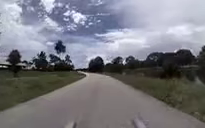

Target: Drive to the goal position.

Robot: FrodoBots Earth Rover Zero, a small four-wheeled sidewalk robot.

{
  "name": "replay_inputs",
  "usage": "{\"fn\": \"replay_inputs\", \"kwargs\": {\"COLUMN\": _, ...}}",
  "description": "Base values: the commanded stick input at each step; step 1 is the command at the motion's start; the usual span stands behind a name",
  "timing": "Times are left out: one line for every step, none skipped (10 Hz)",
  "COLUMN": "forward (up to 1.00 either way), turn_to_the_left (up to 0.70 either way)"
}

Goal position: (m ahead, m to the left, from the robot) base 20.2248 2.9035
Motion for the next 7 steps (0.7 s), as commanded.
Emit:
{"fn": "replay_inputs", "kwargs": {"forward": 0.85, "turn_to_the_left": 0.0}}
{"fn": "replay_inputs", "kwargs": {"forward": 0.85, "turn_to_the_left": 0.0}}
{"fn": "replay_inputs", "kwargs": {"forward": 0.85, "turn_to_the_left": 0.0}}
{"fn": "replay_inputs", "kwargs": {"forward": 0.85, "turn_to_the_left": 0.0}}
{"fn": "replay_inputs", "kwargs": {"forward": 0.85, "turn_to_the_left": 0.0}}
{"fn": "replay_inputs", "kwargs": {"forward": 0.85, "turn_to_the_left": 0.0}}
{"fn": "replay_inputs", "kwargs": {"forward": 0.85, "turn_to_the_left": 0.0}}
